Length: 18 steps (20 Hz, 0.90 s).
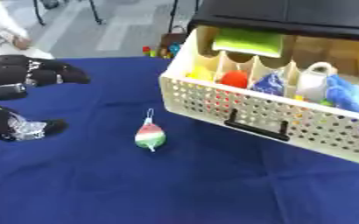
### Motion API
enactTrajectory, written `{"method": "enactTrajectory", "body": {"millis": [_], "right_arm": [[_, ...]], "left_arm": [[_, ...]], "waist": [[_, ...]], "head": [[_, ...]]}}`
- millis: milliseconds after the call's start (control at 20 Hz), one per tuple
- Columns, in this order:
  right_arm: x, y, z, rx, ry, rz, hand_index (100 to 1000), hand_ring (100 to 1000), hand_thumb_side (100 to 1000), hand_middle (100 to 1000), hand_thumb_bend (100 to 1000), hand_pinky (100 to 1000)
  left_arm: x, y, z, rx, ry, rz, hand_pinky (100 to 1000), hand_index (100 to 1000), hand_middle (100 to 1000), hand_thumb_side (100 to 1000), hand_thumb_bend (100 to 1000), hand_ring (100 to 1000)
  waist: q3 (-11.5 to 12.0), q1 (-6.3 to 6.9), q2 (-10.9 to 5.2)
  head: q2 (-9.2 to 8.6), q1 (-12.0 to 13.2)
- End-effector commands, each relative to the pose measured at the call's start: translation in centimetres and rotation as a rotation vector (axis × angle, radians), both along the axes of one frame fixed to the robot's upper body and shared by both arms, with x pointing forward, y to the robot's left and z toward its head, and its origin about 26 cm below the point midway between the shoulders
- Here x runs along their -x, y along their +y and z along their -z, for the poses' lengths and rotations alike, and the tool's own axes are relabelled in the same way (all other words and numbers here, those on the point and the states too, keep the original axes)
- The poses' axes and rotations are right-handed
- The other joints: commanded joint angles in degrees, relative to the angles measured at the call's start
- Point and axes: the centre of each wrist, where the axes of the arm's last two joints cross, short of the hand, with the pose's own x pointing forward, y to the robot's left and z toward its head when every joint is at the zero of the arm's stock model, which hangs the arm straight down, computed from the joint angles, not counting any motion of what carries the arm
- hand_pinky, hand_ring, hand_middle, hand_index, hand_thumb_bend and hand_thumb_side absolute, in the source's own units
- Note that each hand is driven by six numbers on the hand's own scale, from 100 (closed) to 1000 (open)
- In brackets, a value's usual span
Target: Pick up objects from table and place into drawer.
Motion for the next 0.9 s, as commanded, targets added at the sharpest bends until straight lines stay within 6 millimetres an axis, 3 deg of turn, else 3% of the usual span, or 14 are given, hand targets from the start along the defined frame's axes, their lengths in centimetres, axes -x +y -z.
{"method": "enactTrajectory", "body": {"millis": [50,400,900], "right_arm": [[0.2,0.1,-0.6,0.008,-0.028,-0.012,732,602,620,616,100,577],[0.1,0.3,-0.6,0.003,-0.028,-0.022,730,601,621,618,100,579],[0.1,0.6,-0.7,-0.003,-0.025,-0.034,730,600,624,621,100,581]], "left_arm": [[0.3,-0.3,-1.1,-0.065,0.010,0.016,780,1000,908,858,371,917],[-0.4,-1.5,-0.9,-0.027,0.033,0.022,725,1000,852,905,359,891],[-3.4,-2.6,0.3,0.007,0.147,-0.055,710,1000,838,984,325,892]], "waist": [[-0.18,0.02,-1.02],[-0.96,0.45,-0.94],[-1.98,0.94,-0.93]], "head": [[0.03,0.31],[0.01,0.86],[0.26,1.99]]}}
